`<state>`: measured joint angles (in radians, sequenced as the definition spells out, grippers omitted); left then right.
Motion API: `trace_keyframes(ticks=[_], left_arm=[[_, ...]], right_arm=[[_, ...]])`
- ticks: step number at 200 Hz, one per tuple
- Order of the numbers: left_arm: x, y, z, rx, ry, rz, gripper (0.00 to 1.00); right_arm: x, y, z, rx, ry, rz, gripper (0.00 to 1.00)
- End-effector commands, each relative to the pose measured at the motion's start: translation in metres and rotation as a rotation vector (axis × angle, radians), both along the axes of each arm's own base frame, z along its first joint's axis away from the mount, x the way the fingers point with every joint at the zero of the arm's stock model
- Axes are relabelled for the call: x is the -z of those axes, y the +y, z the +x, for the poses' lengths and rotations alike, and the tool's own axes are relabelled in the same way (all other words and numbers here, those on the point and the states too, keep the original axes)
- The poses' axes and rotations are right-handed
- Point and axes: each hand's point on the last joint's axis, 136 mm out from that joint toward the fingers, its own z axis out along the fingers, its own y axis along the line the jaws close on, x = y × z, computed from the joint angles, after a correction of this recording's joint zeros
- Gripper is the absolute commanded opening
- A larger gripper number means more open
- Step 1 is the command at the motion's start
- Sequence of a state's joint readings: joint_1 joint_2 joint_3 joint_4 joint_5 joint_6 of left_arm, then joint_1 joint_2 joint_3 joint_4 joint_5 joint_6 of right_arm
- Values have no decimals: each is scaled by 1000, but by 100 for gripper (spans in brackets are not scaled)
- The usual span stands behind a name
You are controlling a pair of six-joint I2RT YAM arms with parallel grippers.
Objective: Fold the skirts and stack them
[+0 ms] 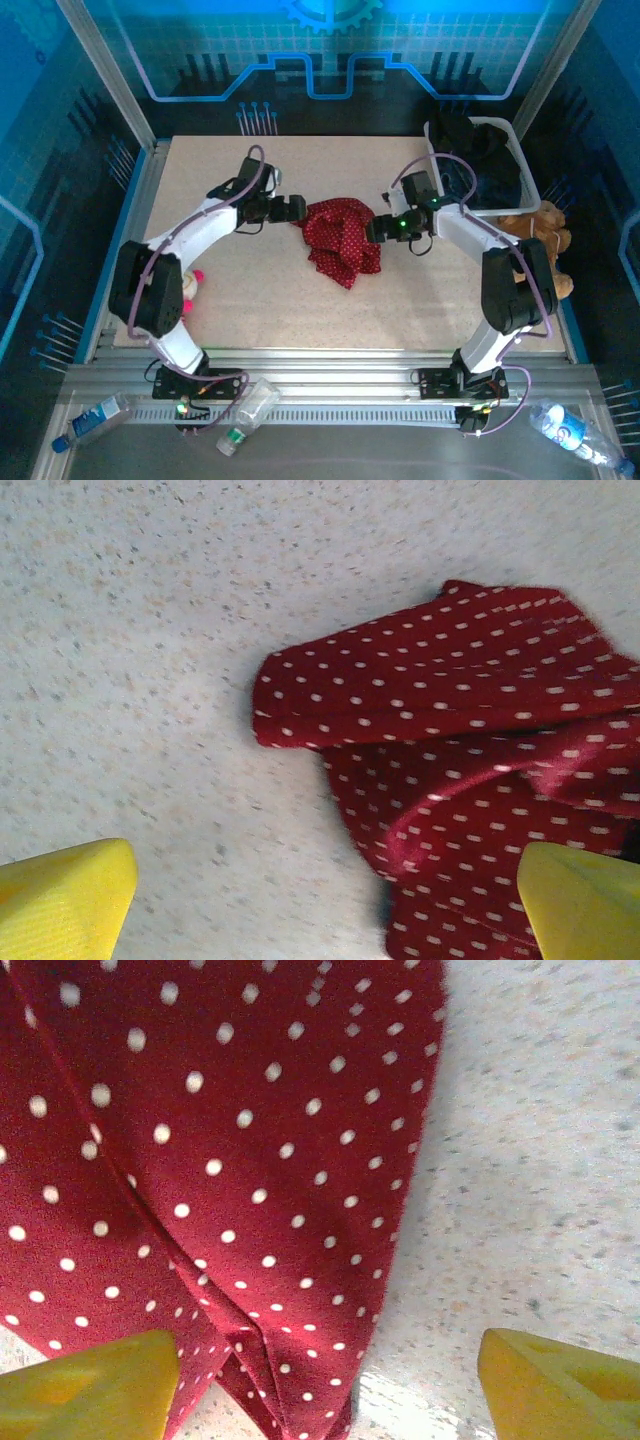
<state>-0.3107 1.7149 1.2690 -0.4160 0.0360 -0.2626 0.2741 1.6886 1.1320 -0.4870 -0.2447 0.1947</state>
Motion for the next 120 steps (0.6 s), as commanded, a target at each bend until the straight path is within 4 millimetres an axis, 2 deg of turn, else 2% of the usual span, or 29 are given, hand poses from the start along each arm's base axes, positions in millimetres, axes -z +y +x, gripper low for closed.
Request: trace_keyframes(ticks=[1,23,54,97,111,120], left_arm=[[13,11,16,146,-43,227,94],[25,6,26,279,-54,304,85],[42,-13,33,450,-75,334,83],[65,-42,52,566,-61,355,81],[71,-50,61,569,-69,355,72],[72,-50,66,555,-72,360,59]], right_arm=[[6,9,-4,-67,-1,39,78],[13,4,-7,-52,-4,18,77],[25,2,-12,-50,32,8,76],[38,14,-14,-75,83,55,72],[41,18,-12,-76,78,52,61],[42,19,-10,-70,63,49,51]])
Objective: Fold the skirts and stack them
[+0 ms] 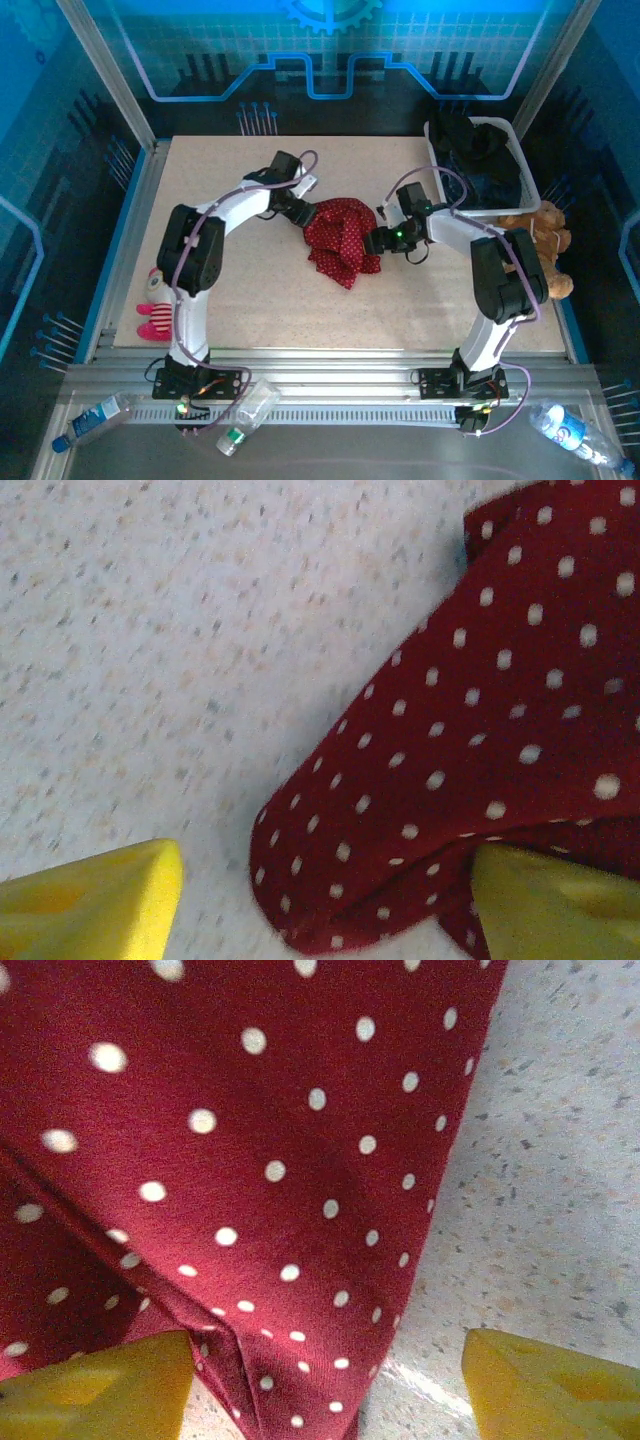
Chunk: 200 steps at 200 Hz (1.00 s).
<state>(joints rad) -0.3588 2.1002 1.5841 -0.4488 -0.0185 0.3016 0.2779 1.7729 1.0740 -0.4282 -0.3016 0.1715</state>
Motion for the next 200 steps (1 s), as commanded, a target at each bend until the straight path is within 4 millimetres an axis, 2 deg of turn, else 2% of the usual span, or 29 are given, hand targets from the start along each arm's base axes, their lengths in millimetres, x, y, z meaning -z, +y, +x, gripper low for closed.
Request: trace_keyframes(ticks=[1,19,26,32,43,56,66,87,111,125,141,186,200], left_arm=[[7,-13,6,60,1,17,58],[-11,-4,15,0,-66,-17,28],[-21,3,17,-31,-100,-36,16],[-31,10,18,-66,-128,-48,0],[-54,25,19,-134,-193,-63,0],[-85,40,15,-205,-269,-77,0],[-118,47,10,-250,-339,-113,0],[-178,44,-6,-267,-421,-214,0],[-235,49,-21,-284,-510,-269,0],[-262,51,-29,-290,-560,-308,0],[-284,52,-39,-289,-593,-353,0],[-322,58,-57,-300,-643,-396,0],[-336,60,-63,-301,-656,-410,0]], right_arm=[[1,12,4,-21,-23,27,49],[-6,-1,9,17,-66,-30,19],[-16,-9,12,37,-100,-47,11],[-29,-15,15,51,-135,-50,6],[-62,-25,19,69,-206,-40,0],[-102,-34,21,68,-294,-40,0],[-135,-39,20,52,-353,-34,0],[-193,-38,16,-7,-447,-27,0],[-242,-36,15,-53,-526,-25,0],[-264,-36,14,-65,-575,-24,0],[-284,-35,11,-81,-624,-16,0],[-317,-39,2,-95,-730,-26,0],[-330,-34,-4,-129,-759,-3,0]])
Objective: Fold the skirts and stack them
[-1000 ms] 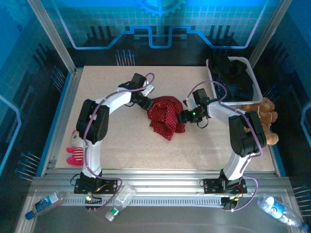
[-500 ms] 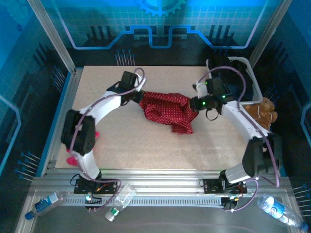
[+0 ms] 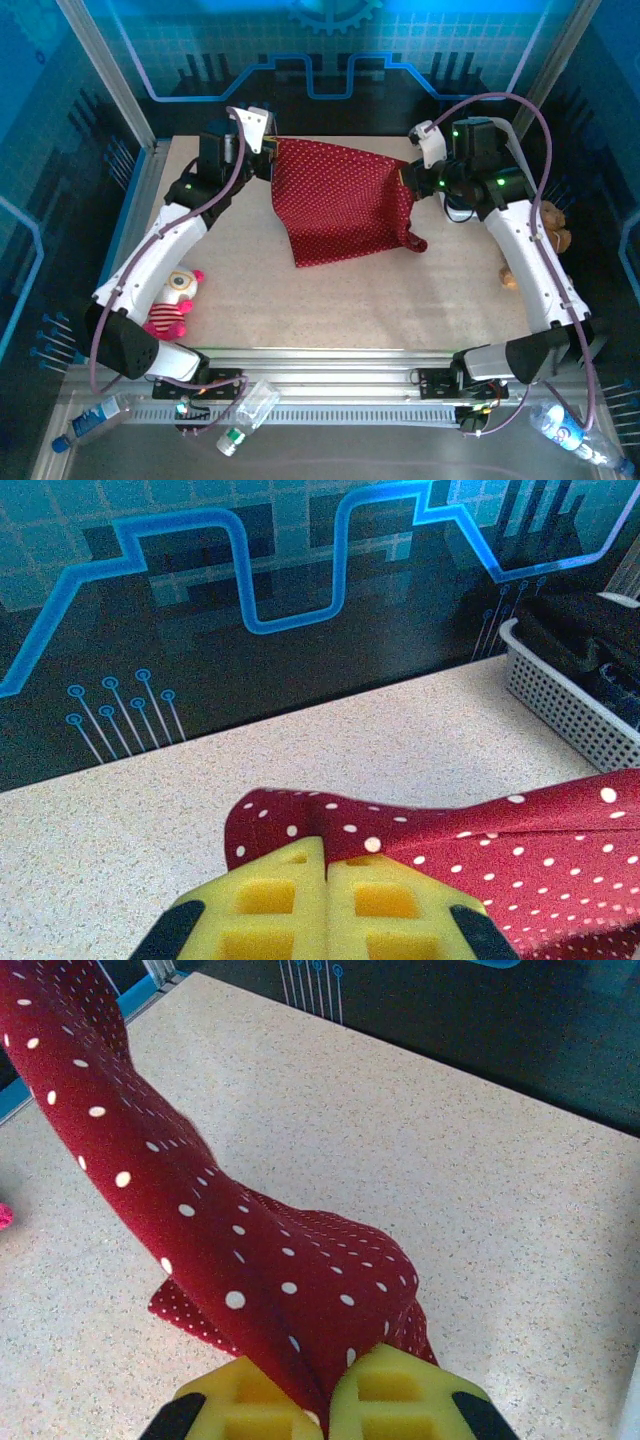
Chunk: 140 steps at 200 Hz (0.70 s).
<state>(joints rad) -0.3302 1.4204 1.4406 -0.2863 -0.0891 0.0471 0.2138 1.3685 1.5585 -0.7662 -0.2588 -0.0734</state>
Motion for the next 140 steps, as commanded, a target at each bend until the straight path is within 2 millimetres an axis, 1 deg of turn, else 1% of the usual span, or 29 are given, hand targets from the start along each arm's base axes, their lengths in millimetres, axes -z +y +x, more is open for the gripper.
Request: trace_keyframes(ticks=[1,21,38,52,70,86,103,124,132,140], left_arm=[[-42,14,-13,-51,-58,-44,0],[-68,17,-26,-47,-104,-82,0],[-92,17,-42,-24,-144,-134,0],[-106,16,-57,6,-163,-173,0],[-117,15,-77,41,-157,-208,0],[-128,14,-98,77,-151,-234,0],[-142,15,-126,120,-150,-277,0],[-157,11,-162,206,-173,-344,0],[-161,9,-171,233,-190,-363,0],[-158,10,-172,228,-191,-372,0]], right_arm=[[-41,-5,-17,-35,-101,3,0],[-60,3,-32,-112,-159,22,0],[-74,6,-46,-161,-216,30,0],[-82,7,-56,-187,-257,32,0],[-91,8,-69,-209,-290,40,0],[-99,13,-87,-257,-305,68,0],[-109,18,-107,-304,-327,115,0],[-120,24,-129,-365,-372,179,0],[-122,27,-134,-387,-393,197,0],[-121,29,-135,-403,-405,208,0]])
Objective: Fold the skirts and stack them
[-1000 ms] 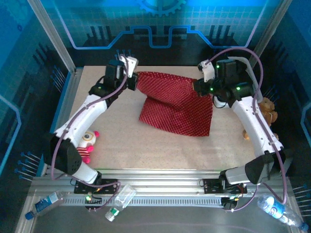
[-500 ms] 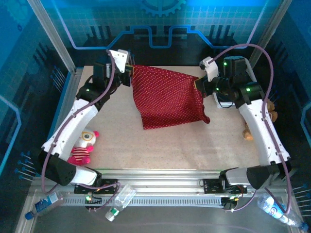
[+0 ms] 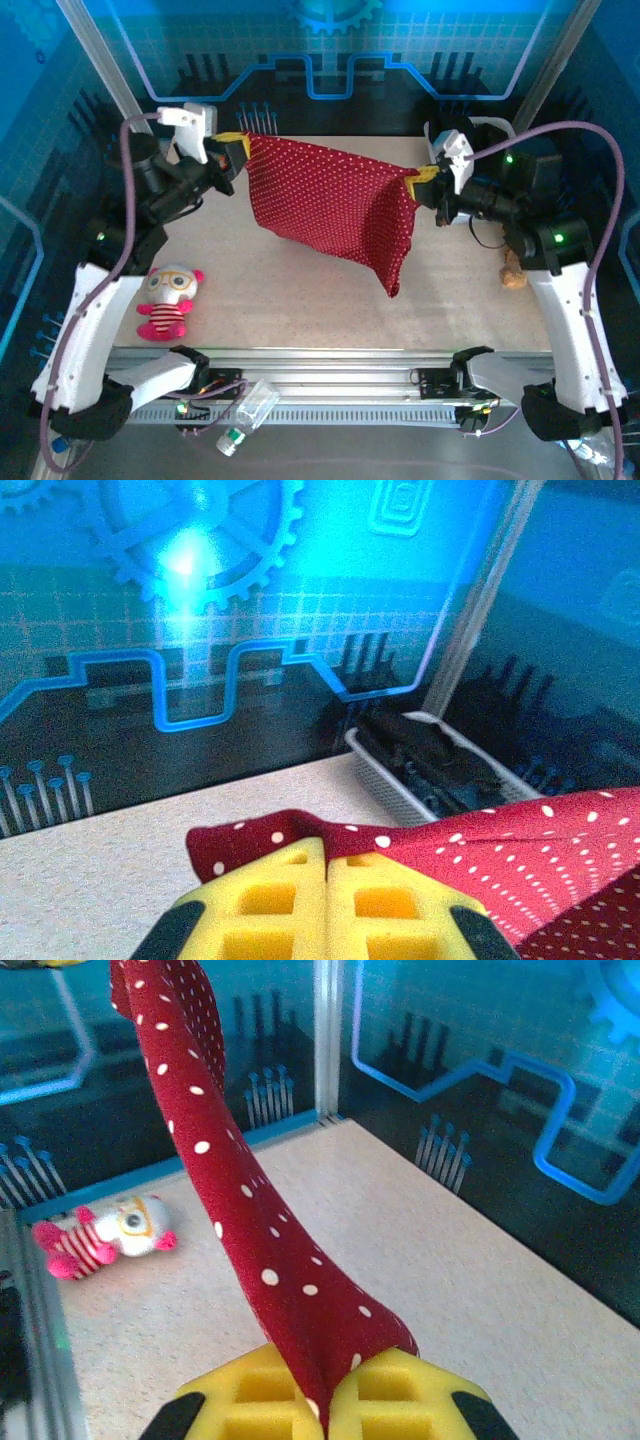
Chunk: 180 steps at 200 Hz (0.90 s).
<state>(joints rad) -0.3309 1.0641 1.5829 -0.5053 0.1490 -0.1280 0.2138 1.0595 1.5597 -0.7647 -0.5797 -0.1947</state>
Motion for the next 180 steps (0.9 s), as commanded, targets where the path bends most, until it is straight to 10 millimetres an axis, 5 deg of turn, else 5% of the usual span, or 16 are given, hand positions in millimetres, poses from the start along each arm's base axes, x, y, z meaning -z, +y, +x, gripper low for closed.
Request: trace_keyframes(ticks=[1,31,62,70,89,96,103,107,121,149,180], left_arm=[[-12,4,-26,34,-16,-78,0],[40,10,32,-101,138,4,0],[128,15,136,-194,398,113,0],[151,20,168,-219,450,130,16],[195,40,242,-323,543,147,23],[203,50,261,-375,578,146,39],[217,57,275,-417,646,140,61],[227,59,278,-427,689,135,70],[240,57,281,-427,769,113,98],[258,53,257,-434,795,43,99],[301,68,198,-523,903,-12,99]], right_arm=[[-11,6,-18,-79,-54,65,0],[29,11,20,-61,15,38,0],[99,15,99,-9,169,-50,0],[121,11,130,44,209,-83,1],[162,-22,224,338,328,-108,39],[171,-31,248,416,387,-85,52],[176,-35,261,455,446,-50,85],[181,-34,265,467,479,-35,99],[193,-31,266,508,544,8,100],[230,-38,236,642,640,78,100],[268,-48,186,754,770,71,100]])
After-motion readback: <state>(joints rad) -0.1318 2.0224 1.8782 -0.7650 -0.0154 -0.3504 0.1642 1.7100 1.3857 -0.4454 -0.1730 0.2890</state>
